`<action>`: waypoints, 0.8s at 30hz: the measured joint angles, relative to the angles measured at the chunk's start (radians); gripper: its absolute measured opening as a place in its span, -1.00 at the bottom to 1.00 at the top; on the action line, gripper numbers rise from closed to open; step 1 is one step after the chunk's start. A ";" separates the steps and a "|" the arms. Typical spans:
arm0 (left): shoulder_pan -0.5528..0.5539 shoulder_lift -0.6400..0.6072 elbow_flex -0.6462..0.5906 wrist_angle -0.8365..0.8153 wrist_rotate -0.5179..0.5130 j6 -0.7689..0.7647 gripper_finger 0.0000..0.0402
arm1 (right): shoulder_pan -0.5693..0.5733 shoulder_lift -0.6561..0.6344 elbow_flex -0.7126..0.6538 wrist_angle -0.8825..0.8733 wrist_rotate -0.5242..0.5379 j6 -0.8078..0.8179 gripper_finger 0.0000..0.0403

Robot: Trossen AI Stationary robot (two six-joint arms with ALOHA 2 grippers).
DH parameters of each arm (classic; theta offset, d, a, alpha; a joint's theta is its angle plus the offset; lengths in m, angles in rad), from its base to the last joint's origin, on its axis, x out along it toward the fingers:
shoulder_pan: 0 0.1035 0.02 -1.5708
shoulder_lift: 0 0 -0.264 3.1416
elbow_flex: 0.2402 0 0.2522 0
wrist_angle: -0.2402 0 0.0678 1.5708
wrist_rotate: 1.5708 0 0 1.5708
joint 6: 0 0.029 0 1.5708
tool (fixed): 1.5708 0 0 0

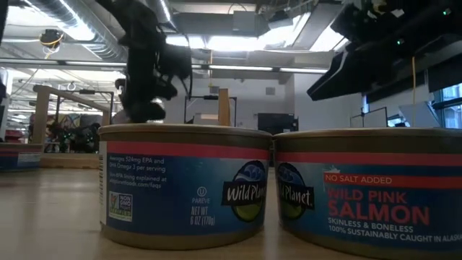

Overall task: Stack canned seafood by type on shelf
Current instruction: Put the blue tuna can on the shelf

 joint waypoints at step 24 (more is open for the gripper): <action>0.336 0.117 0.000 0.078 -0.079 0.127 -0.07 | 0.000 0.010 0.000 0.002 -0.001 0.028 0.78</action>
